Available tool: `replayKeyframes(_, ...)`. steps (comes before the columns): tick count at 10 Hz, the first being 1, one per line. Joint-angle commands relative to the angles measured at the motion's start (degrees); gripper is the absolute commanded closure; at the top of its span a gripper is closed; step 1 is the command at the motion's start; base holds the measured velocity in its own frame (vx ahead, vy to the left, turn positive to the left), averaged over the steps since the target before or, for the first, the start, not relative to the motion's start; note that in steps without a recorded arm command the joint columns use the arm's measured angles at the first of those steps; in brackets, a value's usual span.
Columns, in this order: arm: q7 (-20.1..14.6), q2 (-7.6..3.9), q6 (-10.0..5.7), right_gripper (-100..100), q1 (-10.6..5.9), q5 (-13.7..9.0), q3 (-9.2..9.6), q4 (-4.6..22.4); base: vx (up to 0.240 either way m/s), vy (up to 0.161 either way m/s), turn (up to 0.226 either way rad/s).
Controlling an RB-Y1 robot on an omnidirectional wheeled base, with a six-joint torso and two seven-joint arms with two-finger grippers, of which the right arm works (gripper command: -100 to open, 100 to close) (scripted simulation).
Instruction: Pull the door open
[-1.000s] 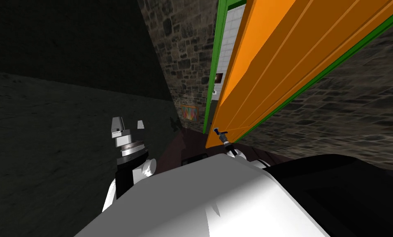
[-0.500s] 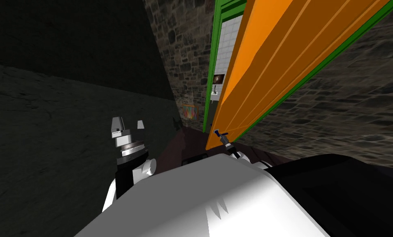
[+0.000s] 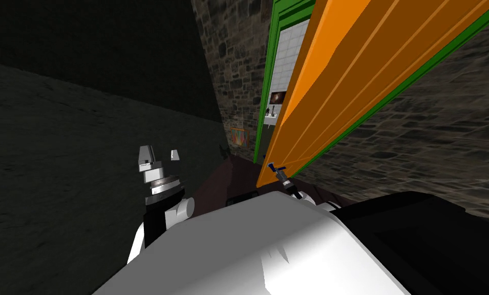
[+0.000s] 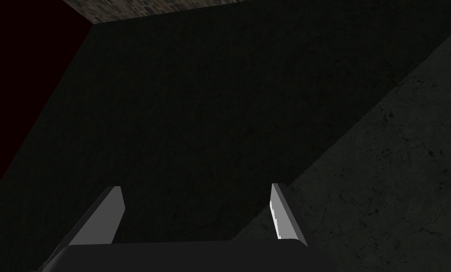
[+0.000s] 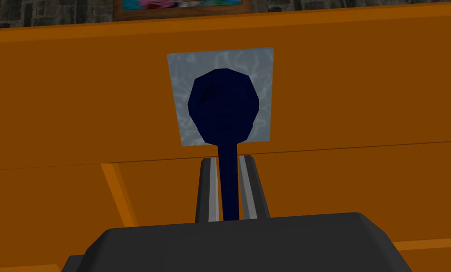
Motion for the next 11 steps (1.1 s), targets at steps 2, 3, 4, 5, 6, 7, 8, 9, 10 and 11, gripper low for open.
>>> replayKeyframes(2, -0.78, -1.04, -2.33, 100, 1.76, 0.13, 0.01, 0.41, -0.237, -0.074, 0.204)
replayKeyframes(3, -0.89, -1.18, -2.75, 100, 1.95, 0.16, 0.03, 0.59, -0.18, -0.06, 0.106)
replayKeyframes(4, -1.09, -1.4, -3.43, 100, 2.24, 0.21, 0.07, 0.87, -0.118, -0.039, 0.091)
replayKeyframes(5, -1.09, -1.4, -3.43, 100, 2.24, 0.21, 0.07, 0.87, -0.082, -0.03, 0.035)
replayKeyframes(6, -1.29, -1.64, -4.16, 100, 2.56, 0.27, 0.1, 1.18, -0.098, -0.033, 0.1)
replayKeyframes(7, -1.17, -1.32, -3.35, 100, 2.68, 0.36, 0.26, 0.64, -0.048, -0.016, 0.032)
replayKeyframes(8, -0.95, -1.29, -2.92, 100, 2.01, -0.09, 1.25, 0.55, -0.129, -0.024, 0.073)
replayKeyframes(9, -0.82, -1.28, -2.59, 100, 1.64, -0.35, 1.77, 0.43, -0.198, -0.045, 0.102)
replayKeyframes(10, -0.66, -1.27, -2.21, 100, 1.22, -0.65, 2.37, 0.3, -0.192, -0.051, 0.07)
replayKeyframes(11, -0.49, -1.26, -1.79, 100, 0.75, -0.98, 3.03, 0.16, -0.201, -0.08, 0.061)
